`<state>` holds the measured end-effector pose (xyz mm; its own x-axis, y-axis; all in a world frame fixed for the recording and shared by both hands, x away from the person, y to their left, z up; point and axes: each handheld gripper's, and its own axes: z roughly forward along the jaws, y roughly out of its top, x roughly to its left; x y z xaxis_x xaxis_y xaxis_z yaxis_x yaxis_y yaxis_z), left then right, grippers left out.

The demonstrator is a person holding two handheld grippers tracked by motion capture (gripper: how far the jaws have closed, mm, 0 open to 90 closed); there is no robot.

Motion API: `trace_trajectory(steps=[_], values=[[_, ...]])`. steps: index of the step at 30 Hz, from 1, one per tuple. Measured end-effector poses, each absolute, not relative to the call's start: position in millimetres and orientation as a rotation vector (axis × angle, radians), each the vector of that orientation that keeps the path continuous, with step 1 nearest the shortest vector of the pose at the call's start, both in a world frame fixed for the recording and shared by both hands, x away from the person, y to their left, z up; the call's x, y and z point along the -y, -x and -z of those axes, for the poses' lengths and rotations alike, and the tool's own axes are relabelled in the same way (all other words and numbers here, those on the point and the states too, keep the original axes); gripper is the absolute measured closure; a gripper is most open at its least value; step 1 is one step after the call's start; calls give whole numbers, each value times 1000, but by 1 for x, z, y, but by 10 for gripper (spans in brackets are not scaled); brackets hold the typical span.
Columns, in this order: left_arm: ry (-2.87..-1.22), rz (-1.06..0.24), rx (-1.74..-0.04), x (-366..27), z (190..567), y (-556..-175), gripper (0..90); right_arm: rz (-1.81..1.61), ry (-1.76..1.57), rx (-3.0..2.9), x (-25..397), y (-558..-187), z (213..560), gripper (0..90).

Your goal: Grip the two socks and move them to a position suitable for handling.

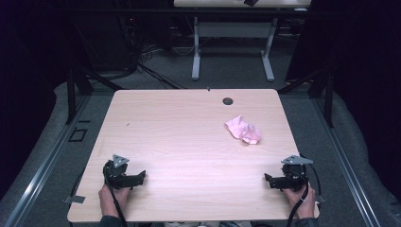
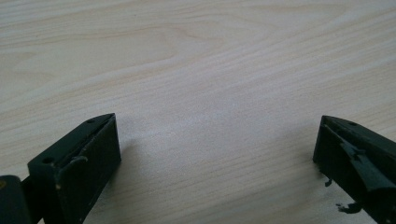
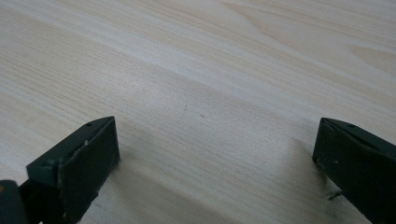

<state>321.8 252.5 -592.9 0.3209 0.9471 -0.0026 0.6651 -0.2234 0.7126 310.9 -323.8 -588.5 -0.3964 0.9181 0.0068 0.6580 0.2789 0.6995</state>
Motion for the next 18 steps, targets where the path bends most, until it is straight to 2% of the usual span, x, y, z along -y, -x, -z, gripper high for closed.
trace_trajectory(steps=[18], values=[[-1980,-588,-1407,-252,593,-324,5,-926,-1453,-2159,328,-315,583,0]])
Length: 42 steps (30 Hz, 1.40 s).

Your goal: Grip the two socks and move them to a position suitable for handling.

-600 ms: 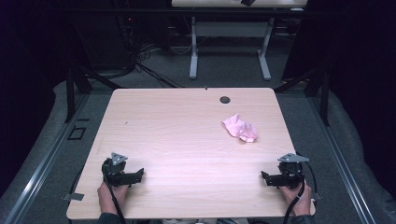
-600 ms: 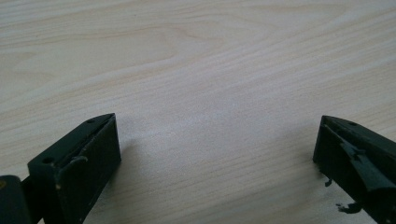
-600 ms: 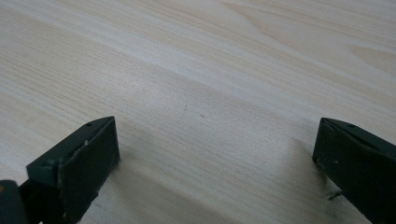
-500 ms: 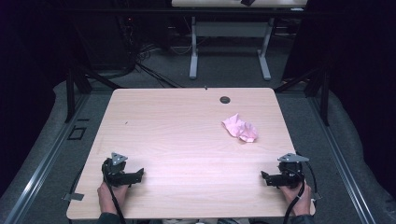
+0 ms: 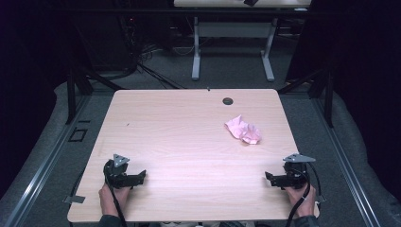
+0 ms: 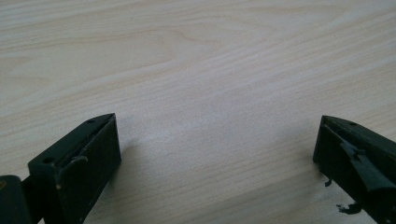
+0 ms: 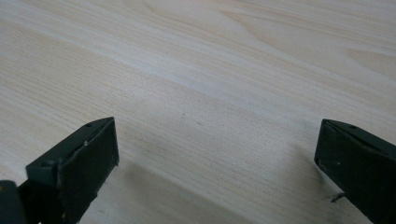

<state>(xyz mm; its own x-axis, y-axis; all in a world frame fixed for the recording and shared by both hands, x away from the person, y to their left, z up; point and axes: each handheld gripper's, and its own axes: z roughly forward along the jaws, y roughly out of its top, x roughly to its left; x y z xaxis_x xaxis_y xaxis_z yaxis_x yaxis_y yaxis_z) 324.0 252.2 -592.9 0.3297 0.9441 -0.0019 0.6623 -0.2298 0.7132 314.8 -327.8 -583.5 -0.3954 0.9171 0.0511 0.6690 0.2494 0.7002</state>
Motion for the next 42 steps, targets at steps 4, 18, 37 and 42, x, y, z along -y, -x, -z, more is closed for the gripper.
trace_trajectory(steps=[4,18,37,42], values=[[-1979,-588,-1409,-252,593,-324,5,-934,-1426,-2172,324,-317,576,0],[-1977,-588,-1411,-252,593,-323,7,-1007,-1311,-2229,292,-360,538,0],[-1980,-587,-1409,-252,593,-323,8,-775,-1177,-2305,249,-447,542,228],[-1980,-588,-1408,-252,593,-323,8,-729,-1221,-2338,247,-455,558,341]])
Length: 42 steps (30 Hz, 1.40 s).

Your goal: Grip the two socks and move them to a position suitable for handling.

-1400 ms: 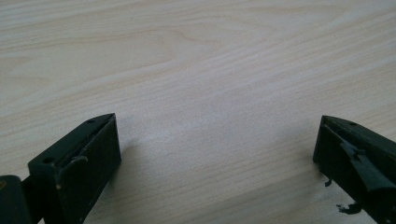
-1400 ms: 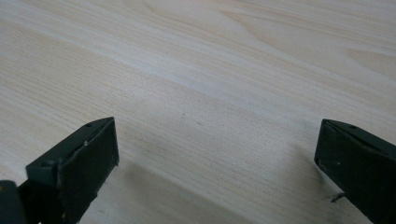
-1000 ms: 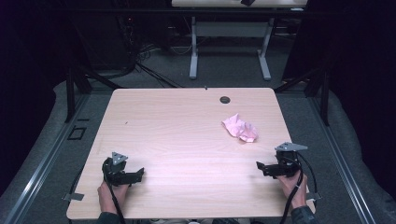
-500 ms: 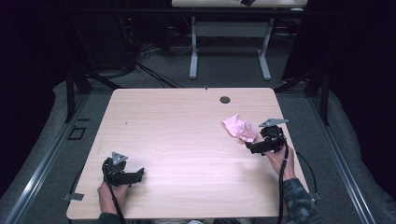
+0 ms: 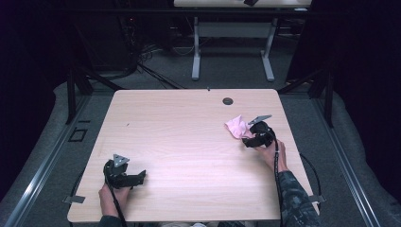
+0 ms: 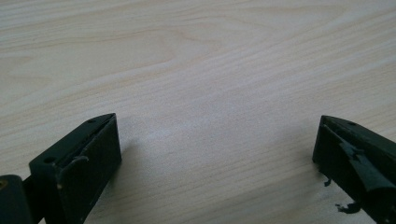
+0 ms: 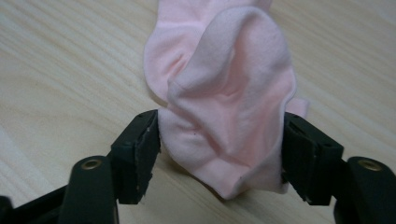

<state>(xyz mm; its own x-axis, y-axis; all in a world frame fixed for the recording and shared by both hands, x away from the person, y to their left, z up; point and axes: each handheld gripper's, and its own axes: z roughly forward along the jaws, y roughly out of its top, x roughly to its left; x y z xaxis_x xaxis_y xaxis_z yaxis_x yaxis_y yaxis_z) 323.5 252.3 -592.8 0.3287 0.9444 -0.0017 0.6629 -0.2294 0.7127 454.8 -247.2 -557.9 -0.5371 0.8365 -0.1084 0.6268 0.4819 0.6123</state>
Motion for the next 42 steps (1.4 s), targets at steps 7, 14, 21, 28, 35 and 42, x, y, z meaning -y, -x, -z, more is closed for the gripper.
trace_trajectory(steps=[7,14,21,28,35,42], values=[[-1981,-588,-1408,-252,593,-323,9,-714,-1233,-2330,245,-457,561,573],[-1981,-588,-1407,-252,593,-323,11,-838,-1295,-2270,260,-452,553,816],[-1978,-588,-1408,-252,593,-323,11,-954,-1311,-2218,275,-438,534,857],[-1977,-588,-1408,-252,593,-323,11,-1061,-1265,-2239,271,-415,516,861],[-1977,-588,-1408,-252,593,-323,11,-1203,-1140,-2319,249,-381,501,860],[-1977,-588,-1408,-252,593,-323,11,-1311,-1021,-2446,218,-346,508,861]])
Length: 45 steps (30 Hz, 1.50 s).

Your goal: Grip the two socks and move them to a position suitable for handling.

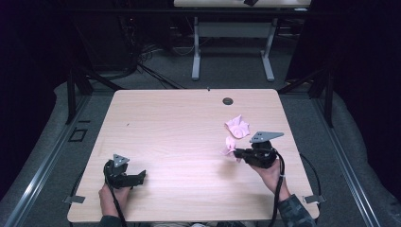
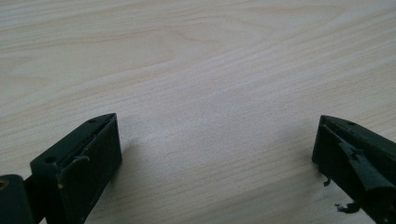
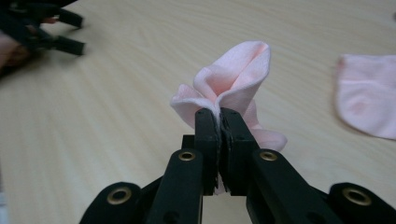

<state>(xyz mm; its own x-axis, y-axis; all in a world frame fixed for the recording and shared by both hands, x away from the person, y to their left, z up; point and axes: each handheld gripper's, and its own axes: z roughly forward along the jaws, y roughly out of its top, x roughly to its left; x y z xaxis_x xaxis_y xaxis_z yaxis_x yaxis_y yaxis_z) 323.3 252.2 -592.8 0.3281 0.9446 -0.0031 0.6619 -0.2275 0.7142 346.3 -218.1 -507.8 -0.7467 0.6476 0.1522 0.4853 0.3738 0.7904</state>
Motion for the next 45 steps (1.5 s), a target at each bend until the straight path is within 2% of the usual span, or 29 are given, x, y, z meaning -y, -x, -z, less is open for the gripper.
trace_trajectory(steps=[10,24,26,31,32,33,34,41,45], values=[[-1978,-589,-1408,-252,593,-323,11,-1363,-868,-2612,175,-312,516,860],[-1977,-588,-1409,-252,593,-323,11,-1312,-809,-2757,150,-292,547,843],[-1977,-589,-1409,-252,593,-323,11,-1286,-814,-2776,149,-292,551,771],[-1976,-589,-1410,-252,593,-323,11,-1263,-842,-2767,153,-293,553,338],[-1977,-589,-1410,-252,593,-323,11,-1269,-857,-2749,155,-294,552,281],[-1977,-589,-1410,-252,593,-323,11,-1269,-857,-2749,155,-294,552,281],[-1977,-589,-1409,-252,593,-323,11,-1246,-869,-2731,161,-295,549,199],[-1976,-589,-1410,-252,593,-323,11,-1233,-919,-2654,179,-309,539,50],[-1981,-589,-1409,-252,593,-323,11,-1190,-969,-2621,187,-323,535,0]])
